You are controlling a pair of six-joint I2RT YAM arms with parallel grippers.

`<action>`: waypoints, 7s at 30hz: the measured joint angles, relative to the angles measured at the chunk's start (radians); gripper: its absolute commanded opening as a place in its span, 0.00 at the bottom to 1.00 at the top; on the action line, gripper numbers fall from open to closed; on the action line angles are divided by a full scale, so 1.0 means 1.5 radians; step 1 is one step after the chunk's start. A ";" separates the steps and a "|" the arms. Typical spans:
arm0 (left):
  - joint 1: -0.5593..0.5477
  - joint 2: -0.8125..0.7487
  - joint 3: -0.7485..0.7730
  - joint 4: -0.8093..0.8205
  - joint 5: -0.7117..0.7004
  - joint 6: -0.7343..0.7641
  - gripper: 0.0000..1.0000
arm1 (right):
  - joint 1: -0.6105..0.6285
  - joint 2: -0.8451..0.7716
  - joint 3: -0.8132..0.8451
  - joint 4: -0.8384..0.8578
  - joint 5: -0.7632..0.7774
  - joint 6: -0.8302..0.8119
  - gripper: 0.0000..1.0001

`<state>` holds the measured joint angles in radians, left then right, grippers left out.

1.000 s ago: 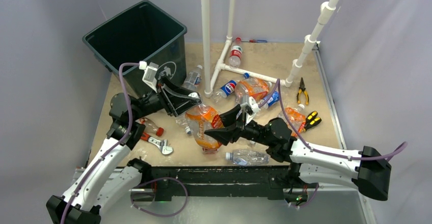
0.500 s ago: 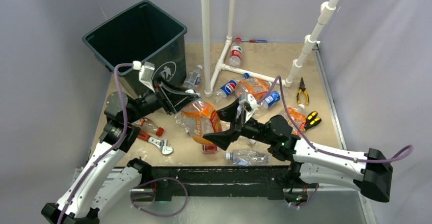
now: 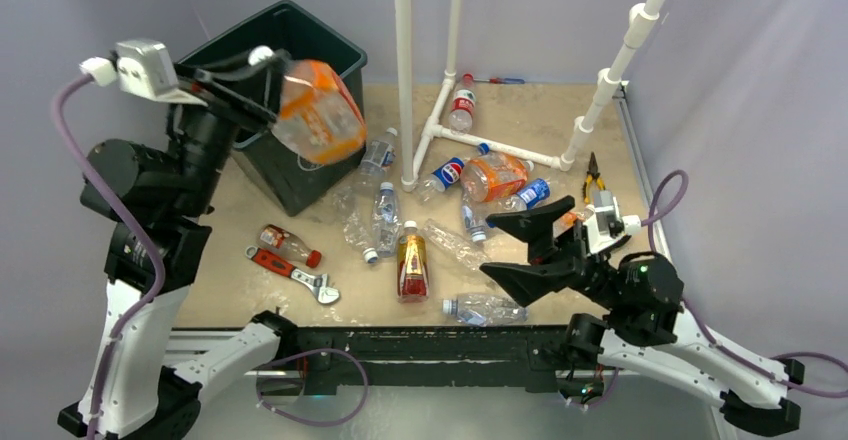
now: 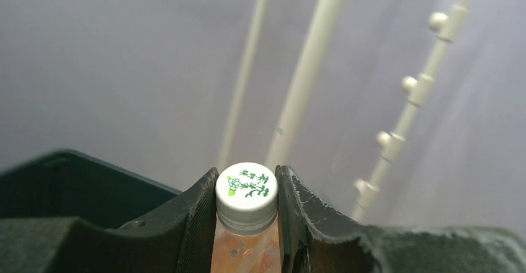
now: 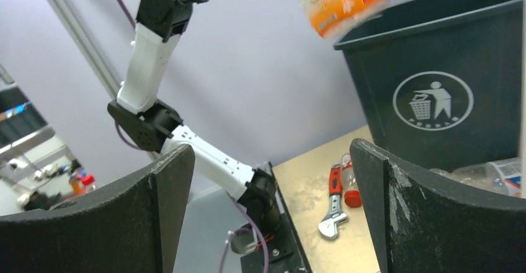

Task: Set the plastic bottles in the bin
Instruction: Pick up the plastic bottle at the center of the board, then place the plastic bottle in the trash bin, then pick up the plastic bottle at the center of the board.

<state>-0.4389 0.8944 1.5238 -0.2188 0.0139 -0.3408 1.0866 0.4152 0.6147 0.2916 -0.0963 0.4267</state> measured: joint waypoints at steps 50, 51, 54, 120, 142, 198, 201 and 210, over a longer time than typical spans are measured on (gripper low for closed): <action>0.065 0.408 0.141 0.145 -0.481 0.176 0.99 | 0.000 -0.009 -0.045 -0.174 0.286 0.019 0.99; 0.065 0.377 0.138 0.127 -0.471 0.156 0.99 | 0.000 -0.004 -0.040 -0.174 0.291 0.019 0.99; 0.065 0.258 0.132 0.054 -0.421 0.073 0.99 | 0.000 0.031 -0.023 -0.178 0.317 0.019 0.99; 0.042 -0.147 -0.675 -0.069 0.100 -0.325 0.99 | -0.533 0.473 -0.056 -0.139 0.250 0.450 0.91; 0.042 -0.126 -0.686 -0.055 0.100 -0.337 0.95 | -0.589 0.587 -0.100 -0.077 0.276 0.443 0.82; 0.032 -0.134 -0.393 0.195 0.465 -0.196 0.97 | -0.238 0.313 0.077 -0.155 -0.375 -0.044 0.44; 0.026 -0.138 -0.389 0.193 0.490 -0.177 0.95 | -0.214 0.327 0.103 -0.219 -0.359 -0.078 0.44; 0.019 -0.136 -0.447 0.200 0.531 -0.162 0.95 | -0.152 0.317 0.130 -0.291 -0.325 -0.122 0.42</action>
<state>-0.4110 0.6899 0.8532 0.0818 0.8104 -0.5842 0.8585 0.8909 0.8097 -0.1448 -0.5838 0.2443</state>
